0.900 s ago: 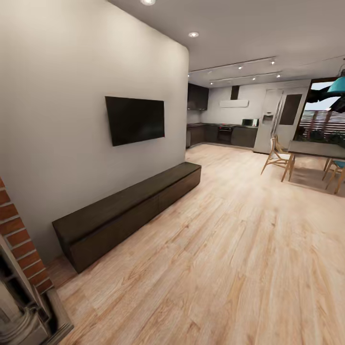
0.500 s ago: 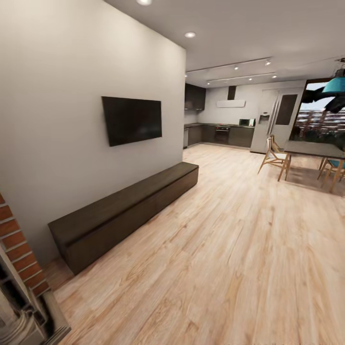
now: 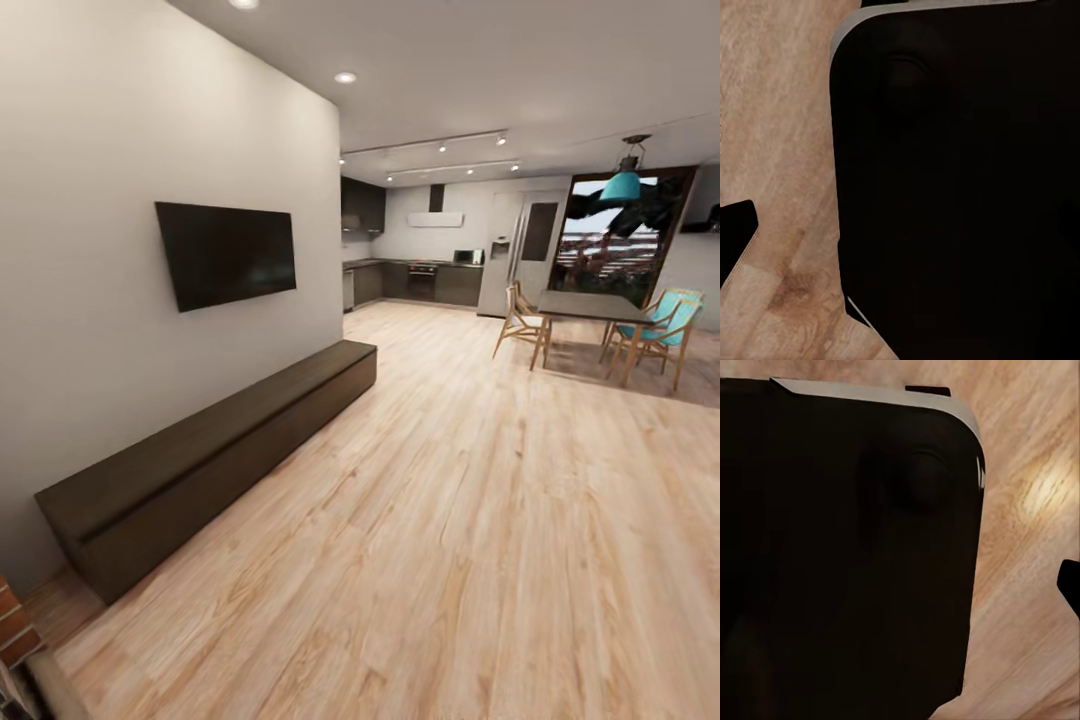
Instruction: Turn on the radio receiver that's on the table in the living room.
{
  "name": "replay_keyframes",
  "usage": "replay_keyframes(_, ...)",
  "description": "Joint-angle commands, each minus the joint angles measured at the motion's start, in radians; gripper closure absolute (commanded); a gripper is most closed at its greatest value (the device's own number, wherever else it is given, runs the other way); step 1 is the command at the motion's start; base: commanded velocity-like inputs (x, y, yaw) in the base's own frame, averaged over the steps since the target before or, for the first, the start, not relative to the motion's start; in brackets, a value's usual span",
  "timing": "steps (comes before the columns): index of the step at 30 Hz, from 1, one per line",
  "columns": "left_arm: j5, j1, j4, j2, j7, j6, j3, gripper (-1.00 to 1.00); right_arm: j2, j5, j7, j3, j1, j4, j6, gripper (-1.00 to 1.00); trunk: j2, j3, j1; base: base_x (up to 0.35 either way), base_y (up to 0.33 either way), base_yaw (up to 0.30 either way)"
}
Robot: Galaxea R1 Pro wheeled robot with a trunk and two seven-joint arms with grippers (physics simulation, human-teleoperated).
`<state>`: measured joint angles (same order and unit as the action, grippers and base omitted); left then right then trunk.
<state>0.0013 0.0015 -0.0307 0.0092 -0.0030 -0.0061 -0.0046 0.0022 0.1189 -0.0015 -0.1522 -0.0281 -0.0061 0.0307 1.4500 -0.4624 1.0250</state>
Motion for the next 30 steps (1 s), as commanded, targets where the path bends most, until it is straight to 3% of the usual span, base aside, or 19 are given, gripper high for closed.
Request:
replay_keyframes(1, 0.000, 0.000, 0.000, 0.000, 0.000, 0.000, 0.000, -1.00, 0.000, 0.006, 0.000, -0.006, 0.000, 0.000, 0.000, -1.00, 0.000, 0.000, 0.000, 0.000, 0.000, -0.273)
replay_keyframes(5, 0.000, 0.000, 0.000, 0.000, 0.000, 0.000, 0.000, -1.00, 0.001, 0.028, 0.000, -0.028, -0.001, 0.000, 0.000, -1.00, 0.000, 0.002, 0.000, 0.000, 0.000, -0.273)
replay_keyframes(6, 0.000, 0.000, 0.000, 0.000, 0.000, 0.000, 0.000, -1.00, 0.000, 0.056, 0.000, -0.193, -0.001, 0.000, 0.000, -1.00, 0.000, 0.003, 0.000, 0.000, 0.000, -0.273)
replay_keyframes(30, 0.000, 0.000, 0.000, 0.000, 0.000, 0.000, 0.000, -1.00, -0.001, 0.056, 0.000, -0.194, -0.001, 0.000, 0.000, -1.00, 0.000, 0.014, 0.000, 0.000, 0.000, -0.273)
